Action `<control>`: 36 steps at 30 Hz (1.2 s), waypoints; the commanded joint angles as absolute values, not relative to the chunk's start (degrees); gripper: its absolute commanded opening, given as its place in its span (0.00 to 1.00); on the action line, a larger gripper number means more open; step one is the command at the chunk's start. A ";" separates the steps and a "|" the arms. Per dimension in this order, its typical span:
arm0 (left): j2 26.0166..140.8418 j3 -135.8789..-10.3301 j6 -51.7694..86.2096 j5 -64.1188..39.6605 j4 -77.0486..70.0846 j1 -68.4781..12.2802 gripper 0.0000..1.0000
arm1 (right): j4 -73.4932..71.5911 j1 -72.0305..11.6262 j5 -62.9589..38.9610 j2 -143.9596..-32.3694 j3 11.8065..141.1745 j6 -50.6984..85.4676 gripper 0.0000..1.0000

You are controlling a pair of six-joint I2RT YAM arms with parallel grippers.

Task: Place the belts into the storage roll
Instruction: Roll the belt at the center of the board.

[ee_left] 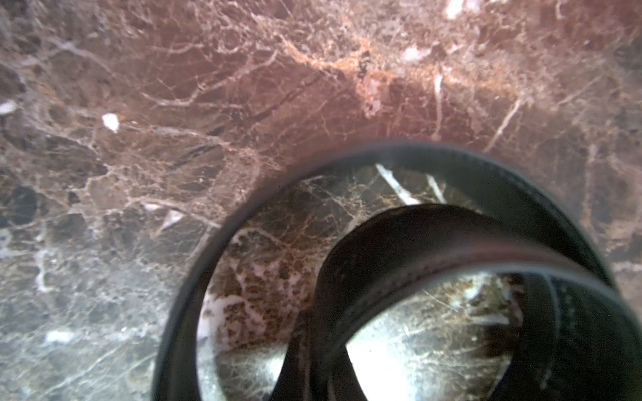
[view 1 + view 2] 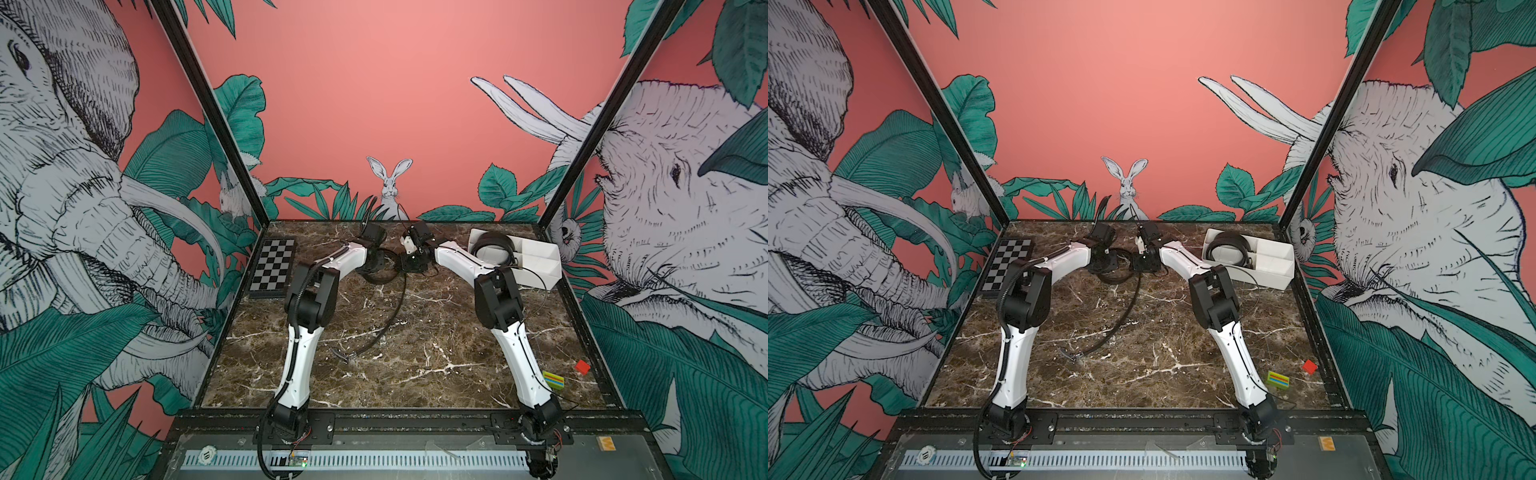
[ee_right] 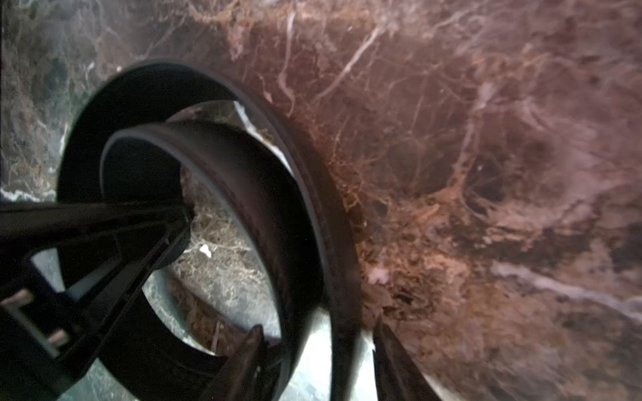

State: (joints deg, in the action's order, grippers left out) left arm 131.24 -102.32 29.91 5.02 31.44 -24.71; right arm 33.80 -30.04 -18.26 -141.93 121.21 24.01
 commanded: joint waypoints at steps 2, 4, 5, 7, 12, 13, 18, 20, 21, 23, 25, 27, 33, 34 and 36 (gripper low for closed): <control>136.05 -99.78 28.92 3.55 46.02 -25.31 0.00 | 34.44 -30.72 -18.27 -141.95 120.60 23.68 0.51; 136.13 -99.80 28.49 3.14 46.03 -25.40 0.00 | 36.04 -30.94 -17.34 -143.63 123.42 23.57 0.53; 136.16 -99.84 28.46 2.89 46.16 -25.39 0.00 | 37.78 -31.13 -16.84 -144.95 125.64 23.71 0.50; 136.36 -99.93 28.15 1.89 46.23 -25.49 0.00 | 41.38 -31.37 -15.53 -147.20 129.91 23.58 0.36; 135.85 -98.81 27.70 -0.72 47.60 -26.55 0.00 | 48.49 -31.47 -12.38 -145.47 128.13 22.00 0.16; 135.44 -97.95 27.77 -1.36 47.36 -26.94 0.00 | 48.43 -31.43 -11.60 -143.85 125.29 21.63 0.14; 133.10 -93.73 28.78 -5.64 45.36 -29.99 0.00 | 45.05 -31.03 -9.06 -132.51 104.61 21.27 0.07; 131.98 -93.19 28.90 -6.69 45.43 -31.67 0.00 | 43.13 -30.70 -9.09 -128.72 97.30 22.15 0.07; 131.01 -92.64 29.12 -7.14 44.96 -32.25 0.00 | 42.48 -30.59 -8.94 -127.24 94.40 22.62 0.07; 127.62 -90.40 30.02 -9.30 42.41 -33.01 0.19 | 41.54 -30.33 -7.85 -124.28 89.16 23.52 0.07; 123.76 -88.15 31.16 -10.62 39.97 -33.39 0.38 | 41.33 -30.23 -6.78 -122.37 86.23 23.99 0.07; 119.07 -85.72 32.00 -11.02 37.57 -33.66 0.51 | 41.31 -30.17 -5.89 -121.11 84.35 24.51 0.07; 106.86 -78.38 33.34 -10.78 30.85 -34.15 0.76 | 40.73 -30.08 -5.54 -119.63 82.70 25.47 0.08; 105.27 -77.06 33.44 -10.95 29.65 -34.28 0.79 | 40.56 -30.07 -5.47 -119.44 82.70 25.49 0.08; 101.86 -74.00 32.91 -11.59 26.97 -34.74 0.80 | 40.82 -30.11 -5.21 -119.26 82.87 25.58 0.08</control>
State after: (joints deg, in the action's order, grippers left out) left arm 107.37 -77.14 32.38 -11.35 29.82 -34.63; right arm 34.37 -30.37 -8.01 -118.48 85.01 24.49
